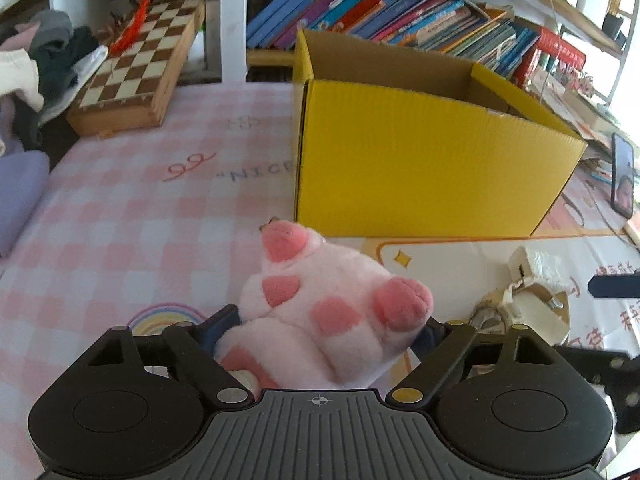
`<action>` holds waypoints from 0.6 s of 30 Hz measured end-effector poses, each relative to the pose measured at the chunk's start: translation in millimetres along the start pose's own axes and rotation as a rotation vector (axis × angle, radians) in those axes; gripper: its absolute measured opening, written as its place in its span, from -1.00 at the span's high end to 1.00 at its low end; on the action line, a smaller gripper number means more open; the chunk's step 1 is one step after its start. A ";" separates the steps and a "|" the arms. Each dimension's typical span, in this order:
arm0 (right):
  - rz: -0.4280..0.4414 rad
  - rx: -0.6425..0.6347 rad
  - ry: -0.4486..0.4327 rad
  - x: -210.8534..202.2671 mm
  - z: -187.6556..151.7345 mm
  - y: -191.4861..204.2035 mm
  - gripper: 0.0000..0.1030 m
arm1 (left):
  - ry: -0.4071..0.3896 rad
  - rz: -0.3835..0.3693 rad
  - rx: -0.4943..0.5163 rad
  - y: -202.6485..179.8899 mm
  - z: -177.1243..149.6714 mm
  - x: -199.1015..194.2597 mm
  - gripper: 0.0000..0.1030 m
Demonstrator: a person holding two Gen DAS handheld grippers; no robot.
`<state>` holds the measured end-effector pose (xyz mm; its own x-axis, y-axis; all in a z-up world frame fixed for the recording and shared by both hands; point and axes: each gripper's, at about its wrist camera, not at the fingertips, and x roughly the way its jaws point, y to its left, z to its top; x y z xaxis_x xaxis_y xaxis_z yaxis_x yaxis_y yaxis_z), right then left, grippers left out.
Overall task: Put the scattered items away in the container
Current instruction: 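Grasp the pink plush pig with the left tool while the right tool grasps the white charger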
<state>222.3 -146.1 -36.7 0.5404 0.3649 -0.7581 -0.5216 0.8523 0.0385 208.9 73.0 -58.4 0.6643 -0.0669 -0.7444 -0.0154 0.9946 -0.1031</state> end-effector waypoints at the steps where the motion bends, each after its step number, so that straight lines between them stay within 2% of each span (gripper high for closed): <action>1: -0.001 0.006 -0.008 -1.0 0.6 -1.9 -0.80 | 0.000 0.000 -0.004 0.9 -0.1 -1.2 -0.60; 6: 0.004 0.033 -0.024 -2.7 3.3 -11.3 -0.80 | -0.002 0.005 -0.036 4.7 -3.8 -9.9 -0.52; 11: -0.012 0.038 -0.046 -3.6 5.7 -16.0 -0.72 | -0.040 -0.001 -0.070 5.6 -7.9 -26.4 -0.51; 18: -0.062 0.092 -0.089 -2.8 11.7 -30.2 -0.63 | -0.071 0.006 -0.042 -3.1 -5.2 -40.0 -0.51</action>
<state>244.3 -168.5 -28.0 0.6287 0.3386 -0.7001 -0.4250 0.9035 0.0554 178.5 72.1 -31.8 0.7156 -0.0532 -0.6965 -0.0499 0.9906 -0.1270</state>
